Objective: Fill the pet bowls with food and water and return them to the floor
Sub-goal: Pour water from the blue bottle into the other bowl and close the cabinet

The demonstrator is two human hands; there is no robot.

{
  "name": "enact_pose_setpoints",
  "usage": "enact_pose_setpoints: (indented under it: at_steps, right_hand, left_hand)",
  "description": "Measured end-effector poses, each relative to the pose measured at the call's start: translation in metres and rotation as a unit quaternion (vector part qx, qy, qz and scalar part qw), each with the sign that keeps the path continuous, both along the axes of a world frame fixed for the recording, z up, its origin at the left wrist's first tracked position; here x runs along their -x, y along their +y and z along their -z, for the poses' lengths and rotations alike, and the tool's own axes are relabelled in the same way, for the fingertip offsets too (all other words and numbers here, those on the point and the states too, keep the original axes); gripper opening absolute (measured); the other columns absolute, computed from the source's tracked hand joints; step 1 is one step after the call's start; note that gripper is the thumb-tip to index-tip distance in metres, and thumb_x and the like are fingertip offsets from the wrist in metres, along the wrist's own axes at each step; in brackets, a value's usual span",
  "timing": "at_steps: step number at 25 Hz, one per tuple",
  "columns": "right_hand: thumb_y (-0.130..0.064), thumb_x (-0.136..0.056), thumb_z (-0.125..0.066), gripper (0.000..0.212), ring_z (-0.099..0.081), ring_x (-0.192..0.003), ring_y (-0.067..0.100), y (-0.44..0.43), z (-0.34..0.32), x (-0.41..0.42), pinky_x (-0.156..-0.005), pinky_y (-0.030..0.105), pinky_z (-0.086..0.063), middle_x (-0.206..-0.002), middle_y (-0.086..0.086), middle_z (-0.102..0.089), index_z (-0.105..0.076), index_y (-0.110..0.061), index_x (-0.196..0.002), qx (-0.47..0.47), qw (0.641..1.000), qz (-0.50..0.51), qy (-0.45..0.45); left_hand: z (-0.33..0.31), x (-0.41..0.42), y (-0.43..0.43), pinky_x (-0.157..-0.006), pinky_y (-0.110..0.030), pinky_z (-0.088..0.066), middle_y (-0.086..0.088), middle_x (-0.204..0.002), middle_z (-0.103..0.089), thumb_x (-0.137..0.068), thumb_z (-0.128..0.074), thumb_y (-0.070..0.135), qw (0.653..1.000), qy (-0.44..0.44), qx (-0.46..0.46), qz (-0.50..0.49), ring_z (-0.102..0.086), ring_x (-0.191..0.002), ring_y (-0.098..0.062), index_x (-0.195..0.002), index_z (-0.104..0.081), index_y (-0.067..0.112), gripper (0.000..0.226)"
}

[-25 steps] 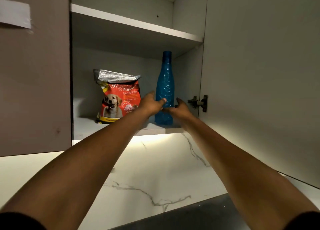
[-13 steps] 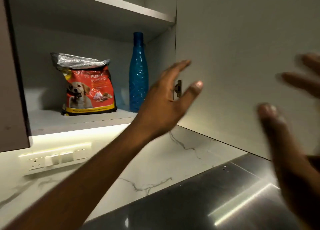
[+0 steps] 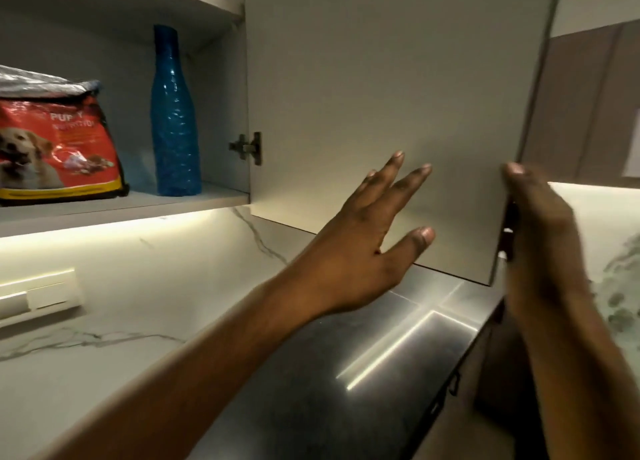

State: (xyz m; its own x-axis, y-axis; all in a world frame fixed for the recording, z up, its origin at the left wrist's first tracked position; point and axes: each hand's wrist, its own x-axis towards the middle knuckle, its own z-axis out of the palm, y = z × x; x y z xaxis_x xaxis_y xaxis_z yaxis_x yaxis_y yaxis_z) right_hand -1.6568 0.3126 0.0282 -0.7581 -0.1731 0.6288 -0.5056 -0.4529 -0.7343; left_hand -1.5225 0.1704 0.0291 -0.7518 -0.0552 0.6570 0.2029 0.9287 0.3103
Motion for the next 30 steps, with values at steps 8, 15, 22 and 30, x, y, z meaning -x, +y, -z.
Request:
enact_pose_setpoints:
  at_steps: [8, 15, 22, 30]
  right_hand:
    - [-0.054, -0.111, -0.036, 0.039, -0.073, -0.119, 0.011, 0.020, 0.004, -0.087, -0.107, 0.048, -0.056, -0.128, -0.013, -0.077, -0.070, -0.044, -0.125, -0.066, 0.994, -0.088, -0.010]
    - [-0.048, -0.113, -0.030, 0.039, -0.058, -0.133, -0.009, -0.022, 0.018, -0.165, -0.108, 0.021, -0.052, -0.139, -0.035, -0.064, -0.060, -0.061, -0.135, -0.132, 0.952, -0.249, 0.118]
    - [-0.046, -0.113, -0.035, 0.057, -0.003, -0.163, 0.001, -0.135, 0.032, -0.200, -0.127, 0.038, -0.018, -0.176, -0.028, 0.000, -0.012, -0.053, -0.165, -0.218, 0.870, -0.234, 0.374]
    - [-0.040, -0.114, -0.039, 0.074, 0.019, -0.163, 0.019, -0.246, 0.054, -0.242, -0.133, 0.049, -0.011, -0.175, -0.011, 0.025, 0.014, -0.045, -0.165, -0.238, 0.839, -0.084, 0.481]
  left_hand:
    - [0.016, -0.065, 0.022, -0.122, -0.026, -0.027, 0.021, -0.179, -0.005, -0.111, -0.045, 0.048, 0.995, 0.004, -0.098, 0.012, -0.010, -0.152, 0.012, -0.167, -0.016, 0.049, 0.063]
    - [0.009, -0.143, 0.027, -0.115, -0.011, -0.031, 0.018, -0.173, -0.034, -0.110, -0.048, 0.046, 0.978, 0.118, -0.167, -0.043, -0.032, -0.157, 0.002, -0.169, -0.021, 0.036, 0.065]
    - [0.001, -0.254, -0.032, -0.095, 0.000, -0.046, 0.035, -0.139, -0.052, -0.108, -0.058, 0.025, 0.942, 0.209, -0.157, -0.213, -0.049, -0.116, 0.032, -0.149, -0.042, 0.045, 0.048]
    - [-0.006, -0.298, -0.115, -0.108, -0.018, -0.041, -0.003, -0.174, -0.035, -0.103, -0.068, 0.010, 0.879, 0.205, -0.017, -0.430, -0.046, -0.153, -0.023, -0.169, -0.024, 0.026, 0.082]
